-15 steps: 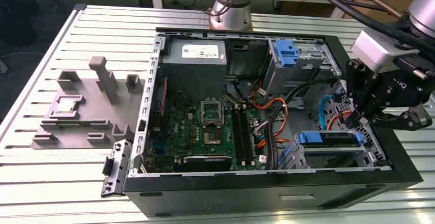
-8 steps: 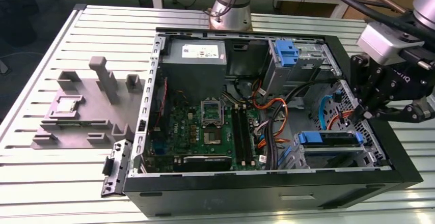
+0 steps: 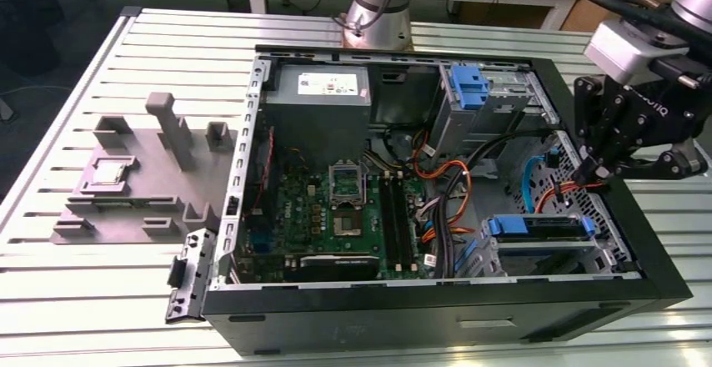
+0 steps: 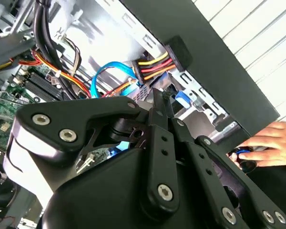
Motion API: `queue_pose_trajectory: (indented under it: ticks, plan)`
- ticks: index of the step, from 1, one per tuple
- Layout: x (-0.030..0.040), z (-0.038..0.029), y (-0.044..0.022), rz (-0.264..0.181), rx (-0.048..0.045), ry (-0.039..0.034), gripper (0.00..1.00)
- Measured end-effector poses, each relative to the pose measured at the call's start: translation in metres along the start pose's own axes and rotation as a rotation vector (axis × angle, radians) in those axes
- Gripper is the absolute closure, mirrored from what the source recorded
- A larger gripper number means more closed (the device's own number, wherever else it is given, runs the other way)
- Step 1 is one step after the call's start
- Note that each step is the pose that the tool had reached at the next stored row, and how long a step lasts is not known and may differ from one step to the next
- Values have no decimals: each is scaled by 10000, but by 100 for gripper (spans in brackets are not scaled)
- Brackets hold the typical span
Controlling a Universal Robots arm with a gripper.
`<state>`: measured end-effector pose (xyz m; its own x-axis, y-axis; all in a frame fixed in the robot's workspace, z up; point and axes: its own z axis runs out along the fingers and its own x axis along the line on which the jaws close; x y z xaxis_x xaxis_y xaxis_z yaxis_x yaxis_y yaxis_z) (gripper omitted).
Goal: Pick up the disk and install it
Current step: 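Insert the disk into the insertion slot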
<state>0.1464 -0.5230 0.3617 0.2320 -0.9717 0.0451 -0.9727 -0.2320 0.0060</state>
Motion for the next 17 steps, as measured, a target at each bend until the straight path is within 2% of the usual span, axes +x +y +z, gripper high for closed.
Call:
queue_pose_trajectory:
  ticks: [2, 7, 9, 11, 13, 15, 17]
  plan:
    - [-8, 2, -4, -38, 22, 5, 90]
    - [-8, 6, -5, -818, 74, 14, 90]
    - [-10, 7, -5, -976, 135, 29, 90]
    - [-15, 6, -7, -984, 271, 70, 90]
    - [-26, 6, -9, -974, 464, 126, 90]
    - [-54, 4, -16, -963, 695, 195, 90]
    - [-90, 4, -25, -954, 801, 226, 90]
